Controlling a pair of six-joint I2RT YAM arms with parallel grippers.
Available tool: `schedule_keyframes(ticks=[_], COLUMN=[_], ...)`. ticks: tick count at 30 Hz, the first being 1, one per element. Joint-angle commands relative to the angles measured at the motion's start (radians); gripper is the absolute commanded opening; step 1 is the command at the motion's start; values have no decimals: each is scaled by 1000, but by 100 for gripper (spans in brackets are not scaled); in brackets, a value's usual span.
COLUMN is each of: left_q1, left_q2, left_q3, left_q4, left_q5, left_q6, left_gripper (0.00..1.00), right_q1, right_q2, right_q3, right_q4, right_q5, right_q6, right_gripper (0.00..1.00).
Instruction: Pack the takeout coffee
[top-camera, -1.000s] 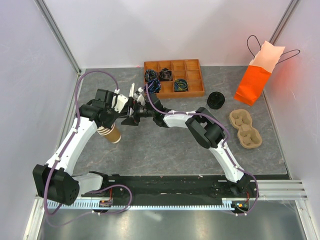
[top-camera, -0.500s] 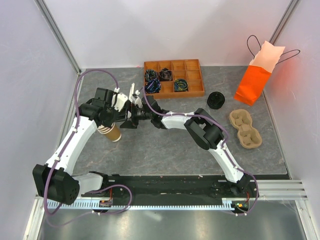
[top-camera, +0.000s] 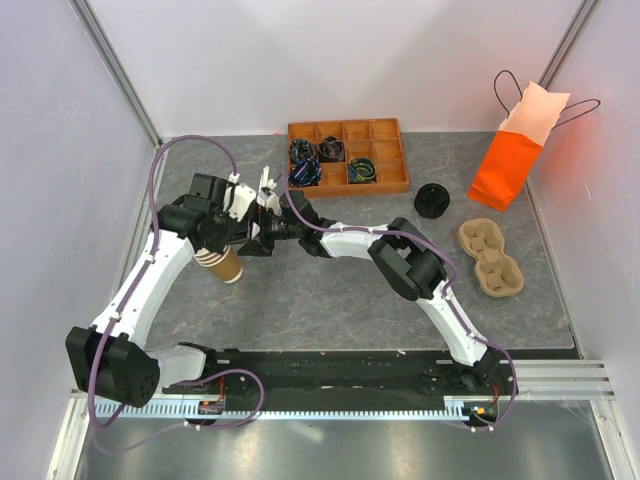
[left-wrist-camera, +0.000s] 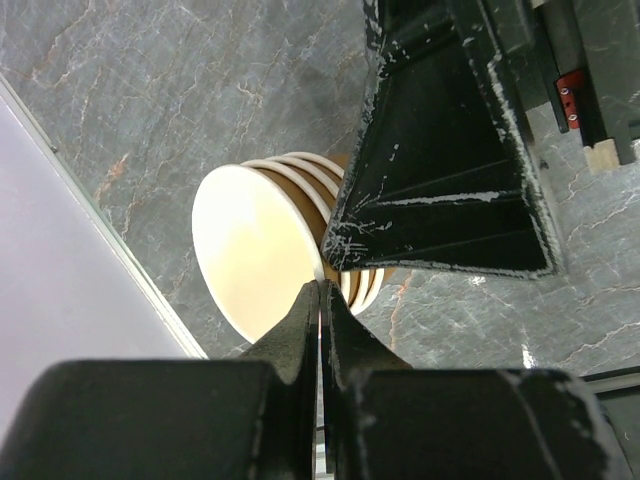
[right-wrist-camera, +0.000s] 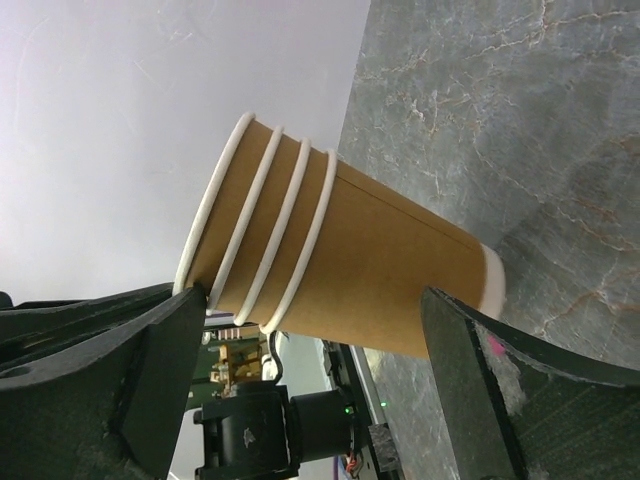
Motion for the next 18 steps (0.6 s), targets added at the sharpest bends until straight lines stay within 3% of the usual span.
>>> schedule_keyframes(ticks=[1,18], left_q1=[-2,-2], left_q2=[-11,-72], left_q3=[67,93], left_q4=[25,9], left_q5=[20,5], left_q6=[-29,-5], left_gripper=[2,2], right_q1=[7,12], right_q2=[25,33], right_q3=[34,57], right_q4=[-6,-33], right_q5=[18,14], right_q6=[-32,-81], right_gripper=[95,91])
